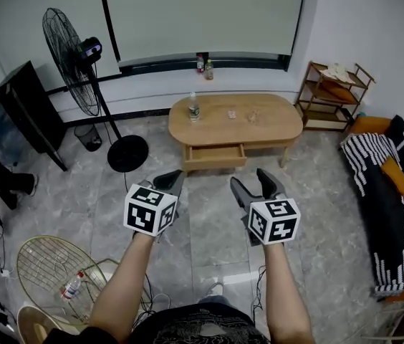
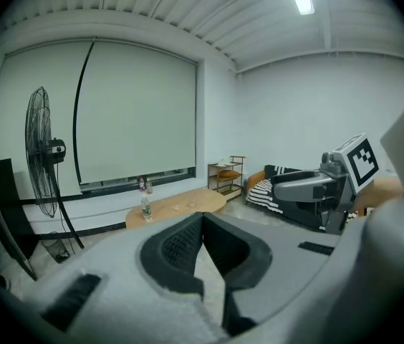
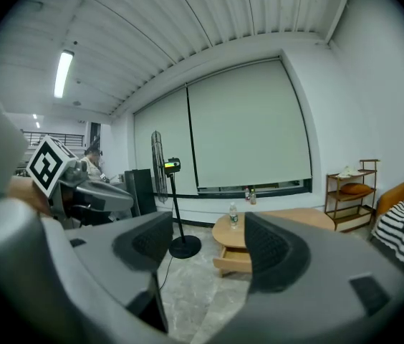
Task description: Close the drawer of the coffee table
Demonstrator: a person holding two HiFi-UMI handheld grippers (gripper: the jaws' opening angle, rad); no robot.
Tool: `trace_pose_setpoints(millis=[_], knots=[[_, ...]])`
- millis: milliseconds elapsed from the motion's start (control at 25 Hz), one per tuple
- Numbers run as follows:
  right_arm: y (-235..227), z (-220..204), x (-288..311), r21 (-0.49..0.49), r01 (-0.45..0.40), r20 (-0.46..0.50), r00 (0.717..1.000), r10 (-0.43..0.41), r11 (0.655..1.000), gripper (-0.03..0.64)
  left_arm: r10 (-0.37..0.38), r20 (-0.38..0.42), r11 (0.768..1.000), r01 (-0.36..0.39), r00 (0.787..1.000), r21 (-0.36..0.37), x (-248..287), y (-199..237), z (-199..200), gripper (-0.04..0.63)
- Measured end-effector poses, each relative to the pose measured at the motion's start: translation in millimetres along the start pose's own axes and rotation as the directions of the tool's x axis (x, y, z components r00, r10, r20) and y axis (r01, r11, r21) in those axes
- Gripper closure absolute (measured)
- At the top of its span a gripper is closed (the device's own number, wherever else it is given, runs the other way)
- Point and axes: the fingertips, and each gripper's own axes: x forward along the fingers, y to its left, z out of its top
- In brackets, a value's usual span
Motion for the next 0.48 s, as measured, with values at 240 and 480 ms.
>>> trace_pose_setpoints(millis=[240,480], knots=[[-21,0,20,-0.013,-0.041,-0.014,0.999,0.041,0.999,0.302,0.049,0.012,0.999,-0.048,0.999,-0.012,25,5,10,0.594],[-33,5,37,-0.021,-0.063,-0.015,0.998,0.063,0.998,0.297,0.065,0.007,0.998,-0.065,0.998,-0.013,40,10,14,0.594]])
